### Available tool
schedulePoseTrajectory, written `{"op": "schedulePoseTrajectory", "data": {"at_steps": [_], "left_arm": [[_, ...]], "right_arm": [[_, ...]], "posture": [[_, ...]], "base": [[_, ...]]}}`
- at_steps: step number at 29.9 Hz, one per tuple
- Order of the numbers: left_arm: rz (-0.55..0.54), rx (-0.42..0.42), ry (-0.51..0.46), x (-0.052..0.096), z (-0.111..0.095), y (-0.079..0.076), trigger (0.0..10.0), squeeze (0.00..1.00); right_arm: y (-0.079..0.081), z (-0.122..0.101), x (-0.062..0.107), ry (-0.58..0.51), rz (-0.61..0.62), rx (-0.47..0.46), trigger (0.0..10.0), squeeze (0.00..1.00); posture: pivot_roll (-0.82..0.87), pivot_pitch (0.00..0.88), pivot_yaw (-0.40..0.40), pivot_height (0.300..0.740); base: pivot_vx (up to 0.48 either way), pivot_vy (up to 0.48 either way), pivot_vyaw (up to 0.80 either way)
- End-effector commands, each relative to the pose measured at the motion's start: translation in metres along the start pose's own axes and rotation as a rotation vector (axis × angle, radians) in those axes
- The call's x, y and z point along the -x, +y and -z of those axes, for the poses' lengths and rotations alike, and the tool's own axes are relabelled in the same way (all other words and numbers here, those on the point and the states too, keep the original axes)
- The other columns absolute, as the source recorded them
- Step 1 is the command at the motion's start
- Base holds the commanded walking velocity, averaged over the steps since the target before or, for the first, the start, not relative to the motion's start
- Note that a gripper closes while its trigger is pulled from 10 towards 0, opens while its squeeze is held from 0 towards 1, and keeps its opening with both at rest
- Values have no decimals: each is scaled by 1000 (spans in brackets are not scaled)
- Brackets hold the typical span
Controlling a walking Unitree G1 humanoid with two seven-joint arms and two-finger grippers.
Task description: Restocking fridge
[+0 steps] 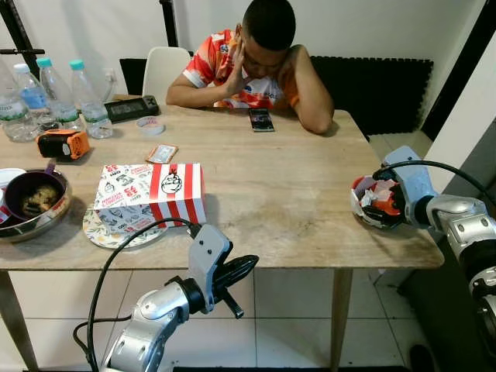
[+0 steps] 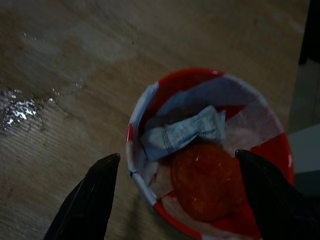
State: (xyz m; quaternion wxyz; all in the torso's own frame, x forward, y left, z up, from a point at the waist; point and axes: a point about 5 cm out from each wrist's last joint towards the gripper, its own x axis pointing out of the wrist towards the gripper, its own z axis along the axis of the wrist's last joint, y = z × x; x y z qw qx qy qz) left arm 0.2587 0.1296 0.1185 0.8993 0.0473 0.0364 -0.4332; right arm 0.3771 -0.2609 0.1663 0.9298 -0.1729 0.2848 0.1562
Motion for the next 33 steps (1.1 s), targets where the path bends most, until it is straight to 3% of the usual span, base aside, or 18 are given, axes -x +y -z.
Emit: {"op": "schedulePoseTrajectory", "data": {"at_steps": [1, 12, 33], "left_arm": [[17, -2, -5, 0, -3, -4, 10000, 0], [42, -5, 1, 0, -7, -9, 10000, 0], [52, -31, 8, 0, -16, -3, 10000, 0]], "right_arm": [[-4, -2, 2, 10, 12, 24, 10000, 0], [-7, 6, 2, 67, 5, 59, 10000, 0], [-6, 13, 1, 124, -8, 67, 10000, 0]], "posture": [[41, 61, -85, 740], [52, 65, -74, 740], [74, 60, -60, 740]], "base": [[0, 0, 0], [0, 0, 0], [0, 0, 0]]}}
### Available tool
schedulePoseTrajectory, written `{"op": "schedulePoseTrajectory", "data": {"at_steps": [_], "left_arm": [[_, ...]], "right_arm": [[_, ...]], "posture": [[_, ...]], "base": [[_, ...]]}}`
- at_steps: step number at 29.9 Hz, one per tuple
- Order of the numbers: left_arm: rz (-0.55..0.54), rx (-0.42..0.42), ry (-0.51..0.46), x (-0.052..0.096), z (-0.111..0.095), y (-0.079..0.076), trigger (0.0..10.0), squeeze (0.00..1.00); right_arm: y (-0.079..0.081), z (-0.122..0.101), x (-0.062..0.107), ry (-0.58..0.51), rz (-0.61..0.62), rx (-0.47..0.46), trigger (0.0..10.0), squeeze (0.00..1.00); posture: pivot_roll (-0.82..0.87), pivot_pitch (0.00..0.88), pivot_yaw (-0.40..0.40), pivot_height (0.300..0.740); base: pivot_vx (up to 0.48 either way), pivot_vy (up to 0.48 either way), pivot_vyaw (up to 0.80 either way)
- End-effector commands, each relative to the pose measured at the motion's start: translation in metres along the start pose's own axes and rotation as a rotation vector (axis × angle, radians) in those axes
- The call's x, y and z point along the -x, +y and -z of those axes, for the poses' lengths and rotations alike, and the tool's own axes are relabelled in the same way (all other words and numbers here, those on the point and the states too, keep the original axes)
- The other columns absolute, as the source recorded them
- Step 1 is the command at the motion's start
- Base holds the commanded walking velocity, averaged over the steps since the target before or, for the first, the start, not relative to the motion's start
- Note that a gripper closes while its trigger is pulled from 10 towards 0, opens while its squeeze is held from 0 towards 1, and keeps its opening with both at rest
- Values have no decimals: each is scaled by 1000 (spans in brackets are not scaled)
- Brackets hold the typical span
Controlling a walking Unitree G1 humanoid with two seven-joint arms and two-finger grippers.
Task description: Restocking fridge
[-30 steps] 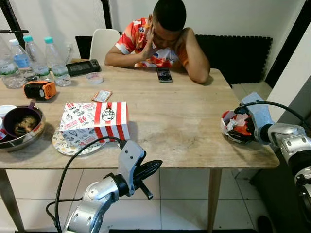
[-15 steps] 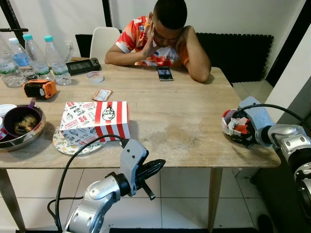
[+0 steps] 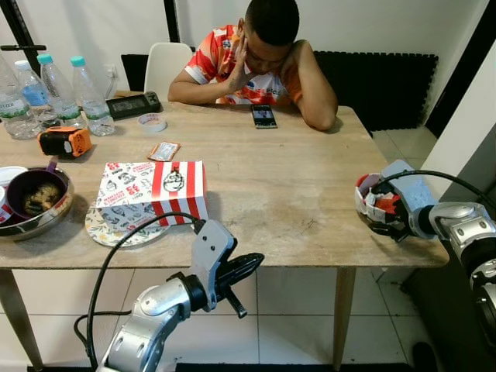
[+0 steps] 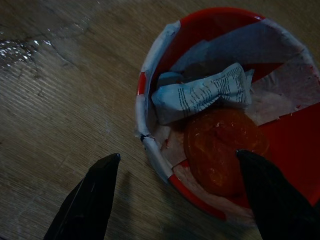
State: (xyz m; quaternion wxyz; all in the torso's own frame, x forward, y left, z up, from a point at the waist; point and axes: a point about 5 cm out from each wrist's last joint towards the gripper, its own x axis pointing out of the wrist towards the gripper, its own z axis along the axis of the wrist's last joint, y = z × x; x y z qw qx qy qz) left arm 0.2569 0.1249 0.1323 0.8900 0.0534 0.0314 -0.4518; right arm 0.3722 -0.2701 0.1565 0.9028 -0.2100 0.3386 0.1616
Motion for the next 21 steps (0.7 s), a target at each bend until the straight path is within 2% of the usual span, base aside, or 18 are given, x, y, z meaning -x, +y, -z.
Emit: {"op": "schedulePoseTrajectory", "data": {"at_steps": [1, 7, 12, 13, 14, 21], "left_arm": [[11, -15, 12, 1, -2, 1, 10000, 0], [9, -26, 7, 0, -5, 4, 10000, 0], [9, -26, 7, 0, -6, 5, 10000, 0], [10, -26, 7, 0, -6, 4, 10000, 0], [11, -26, 6, 0, -6, 4, 10000, 0], [17, -28, 6, 0, -7, 4, 10000, 0]], "right_arm": [[-1, -2, 1, 0, 8, 12, 10000, 0], [4, -9, -2, 6, -5, 94, 10000, 0], [5, -10, -3, 3, -10, 99, 9725, 0], [8, -13, -3, -7, -30, 107, 8471, 0], [11, -18, -4, -21, -49, 124, 10000, 0], [24, -36, -7, -97, -138, 134, 10000, 0]], "posture": [[74, 60, -60, 740], [82, 52, -60, 740], [84, 50, -62, 740], [84, 50, -62, 740], [82, 49, -62, 740], [84, 50, -59, 740]], "base": [[0, 0, 0], [0, 0, 0], [0, 0, 0], [0, 0, 0], [0, 0, 0], [0, 0, 0]]}}
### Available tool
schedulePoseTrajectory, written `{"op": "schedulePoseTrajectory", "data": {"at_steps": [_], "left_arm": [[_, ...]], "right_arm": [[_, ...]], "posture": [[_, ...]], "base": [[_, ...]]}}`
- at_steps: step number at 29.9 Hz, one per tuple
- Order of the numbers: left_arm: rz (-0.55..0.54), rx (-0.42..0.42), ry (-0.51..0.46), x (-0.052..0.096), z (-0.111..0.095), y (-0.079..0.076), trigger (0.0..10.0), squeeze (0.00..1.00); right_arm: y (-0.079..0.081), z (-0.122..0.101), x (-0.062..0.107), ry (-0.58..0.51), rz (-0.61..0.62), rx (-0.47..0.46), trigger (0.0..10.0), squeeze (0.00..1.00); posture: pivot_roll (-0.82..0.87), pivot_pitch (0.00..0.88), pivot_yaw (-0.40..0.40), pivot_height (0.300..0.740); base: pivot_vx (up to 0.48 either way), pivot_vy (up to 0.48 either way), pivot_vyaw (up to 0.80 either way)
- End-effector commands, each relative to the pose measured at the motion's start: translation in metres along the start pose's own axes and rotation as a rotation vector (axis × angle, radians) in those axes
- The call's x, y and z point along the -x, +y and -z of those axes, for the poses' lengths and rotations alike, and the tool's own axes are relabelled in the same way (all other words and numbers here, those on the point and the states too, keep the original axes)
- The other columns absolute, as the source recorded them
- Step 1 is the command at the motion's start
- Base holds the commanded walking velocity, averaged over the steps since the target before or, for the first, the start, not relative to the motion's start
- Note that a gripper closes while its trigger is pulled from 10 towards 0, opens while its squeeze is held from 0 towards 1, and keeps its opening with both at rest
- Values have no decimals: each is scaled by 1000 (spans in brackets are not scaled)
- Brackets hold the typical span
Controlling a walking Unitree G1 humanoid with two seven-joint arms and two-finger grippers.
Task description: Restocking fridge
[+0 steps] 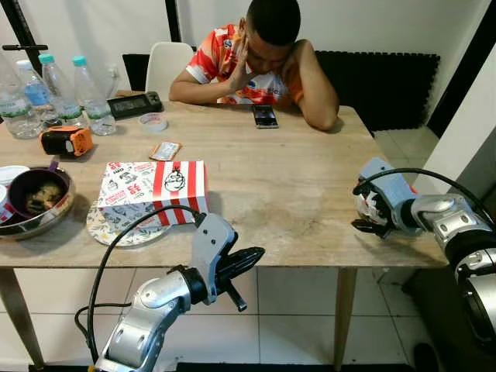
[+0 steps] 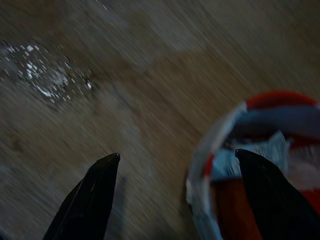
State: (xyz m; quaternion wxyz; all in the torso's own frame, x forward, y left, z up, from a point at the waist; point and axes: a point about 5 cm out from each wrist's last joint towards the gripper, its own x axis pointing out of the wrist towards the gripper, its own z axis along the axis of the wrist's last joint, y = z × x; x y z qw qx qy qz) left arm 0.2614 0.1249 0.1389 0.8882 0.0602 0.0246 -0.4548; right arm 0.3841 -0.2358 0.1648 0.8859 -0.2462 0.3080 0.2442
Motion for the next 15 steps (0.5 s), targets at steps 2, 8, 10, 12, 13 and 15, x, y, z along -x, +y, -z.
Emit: {"op": "schedulePoseTrajectory", "data": {"at_steps": [2, 8, 10, 12, 13, 15], "left_arm": [[13, -11, 12, 1, -1, 1, 10000, 0], [14, -16, 14, 1, -2, 1, 10000, 0], [10, -16, 12, 1, -2, 1, 10000, 0], [9, -15, 12, 0, -2, 1, 10000, 0], [9, -15, 12, 0, -2, 0, 10000, 0], [10, -15, 13, 1, -2, 0, 10000, 0]], "right_arm": [[5, -13, -2, -54, -47, -5, 10000, 0], [25, -25, -11, -70, -185, 38, 10000, 0], [25, -26, -12, -71, -185, 43, 10000, 0], [25, -26, -12, -71, -182, 42, 10000, 0], [24, -25, -11, -67, -178, 41, 9843, 0], [24, -24, -11, -64, -182, 42, 9333, 0]], "posture": [[87, 49, -59, 740], [86, 48, -61, 740], [88, 47, -66, 740], [89, 47, -66, 740], [89, 48, -67, 740], [90, 48, -67, 740]], "base": [[0, 0, 0], [0, 0, 0], [0, 0, 0], [0, 0, 0], [0, 0, 0], [0, 0, 0]]}}
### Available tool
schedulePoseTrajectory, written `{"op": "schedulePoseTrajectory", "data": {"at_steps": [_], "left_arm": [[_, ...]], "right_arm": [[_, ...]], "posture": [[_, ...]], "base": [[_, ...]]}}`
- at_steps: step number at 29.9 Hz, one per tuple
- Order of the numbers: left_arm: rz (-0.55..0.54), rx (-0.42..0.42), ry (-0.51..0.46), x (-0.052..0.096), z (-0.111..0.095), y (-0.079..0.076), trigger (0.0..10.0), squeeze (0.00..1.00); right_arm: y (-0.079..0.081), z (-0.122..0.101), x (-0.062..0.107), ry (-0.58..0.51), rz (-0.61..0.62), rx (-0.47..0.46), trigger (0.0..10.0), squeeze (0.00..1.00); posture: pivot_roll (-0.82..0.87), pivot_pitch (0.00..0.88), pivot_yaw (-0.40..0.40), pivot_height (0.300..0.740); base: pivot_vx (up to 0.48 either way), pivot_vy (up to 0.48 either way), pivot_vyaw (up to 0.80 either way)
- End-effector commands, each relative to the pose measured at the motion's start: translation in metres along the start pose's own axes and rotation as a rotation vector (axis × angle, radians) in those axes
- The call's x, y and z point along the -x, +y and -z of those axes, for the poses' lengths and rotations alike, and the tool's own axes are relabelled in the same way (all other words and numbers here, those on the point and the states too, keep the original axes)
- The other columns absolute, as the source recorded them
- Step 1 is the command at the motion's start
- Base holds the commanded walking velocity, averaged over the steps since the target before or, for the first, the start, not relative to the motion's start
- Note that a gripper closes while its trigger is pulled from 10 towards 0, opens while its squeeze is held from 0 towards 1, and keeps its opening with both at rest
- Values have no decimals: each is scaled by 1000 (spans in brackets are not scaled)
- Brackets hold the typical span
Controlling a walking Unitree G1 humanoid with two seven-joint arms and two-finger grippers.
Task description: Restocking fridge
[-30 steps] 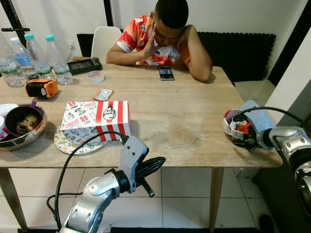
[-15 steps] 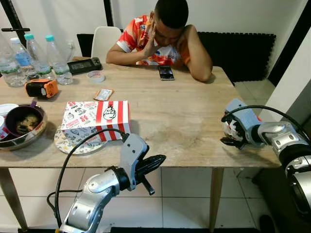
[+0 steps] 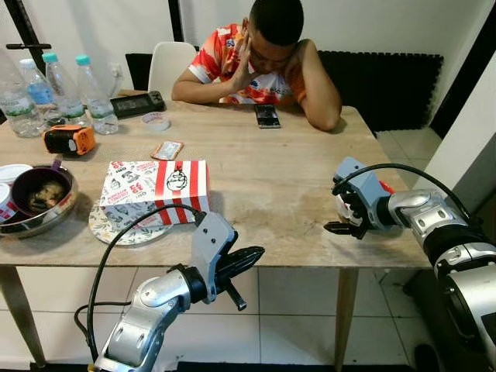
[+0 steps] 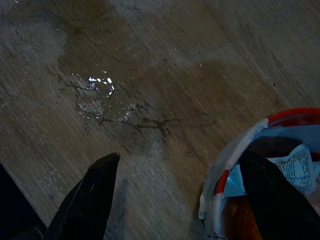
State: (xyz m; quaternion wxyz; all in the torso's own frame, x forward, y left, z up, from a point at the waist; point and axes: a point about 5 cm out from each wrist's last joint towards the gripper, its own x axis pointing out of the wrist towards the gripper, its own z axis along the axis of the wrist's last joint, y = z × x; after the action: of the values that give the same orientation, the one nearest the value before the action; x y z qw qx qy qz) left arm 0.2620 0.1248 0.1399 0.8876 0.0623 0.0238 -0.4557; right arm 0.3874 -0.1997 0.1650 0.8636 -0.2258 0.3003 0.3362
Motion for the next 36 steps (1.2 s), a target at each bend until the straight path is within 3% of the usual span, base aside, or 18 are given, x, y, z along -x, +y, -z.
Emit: {"op": "schedulePoseTrajectory", "data": {"at_steps": [1, 9, 11, 17, 22, 26, 36], "left_arm": [[8, -10, 13, 1, -1, -1, 10000, 0], [9, -12, 13, 2, -2, 0, 10000, 0], [9, -14, 14, 2, -2, 1, 10000, 0], [13, -16, 14, 1, -3, 0, 10000, 0], [14, -17, 14, 1, -3, -1, 10000, 0], [14, -20, 14, 0, -2, 0, 10000, 0], [24, -22, 15, -2, -2, -1, 10000, 0]], "right_arm": [[-1, -2, 1, -8, 1, 8, 9333, 0], [6, -10, -1, -56, -83, 34, 10000, 0], [20, -21, -5, -125, -251, 95, 10000, 0], [39, -27, -8, -162, -473, 179, 10000, 0], [41, -29, -7, -167, -499, 193, 10000, 0], [37, -29, -7, -154, -445, 212, 10000, 0], [23, -8, -3, 41, -328, 322, 10000, 0]], "posture": [[90, 48, -67, 740], [89, 51, -66, 740], [89, 51, -66, 740], [95, 51, -70, 740], [94, 48, -71, 740], [89, 44, -69, 740], [73, 34, -65, 740]], "base": [[0, 0, 0], [0, 0, 0], [0, 0, 0], [0, 0, 0], [0, 0, 0], [0, 0, 0], [0, 0, 0]]}}
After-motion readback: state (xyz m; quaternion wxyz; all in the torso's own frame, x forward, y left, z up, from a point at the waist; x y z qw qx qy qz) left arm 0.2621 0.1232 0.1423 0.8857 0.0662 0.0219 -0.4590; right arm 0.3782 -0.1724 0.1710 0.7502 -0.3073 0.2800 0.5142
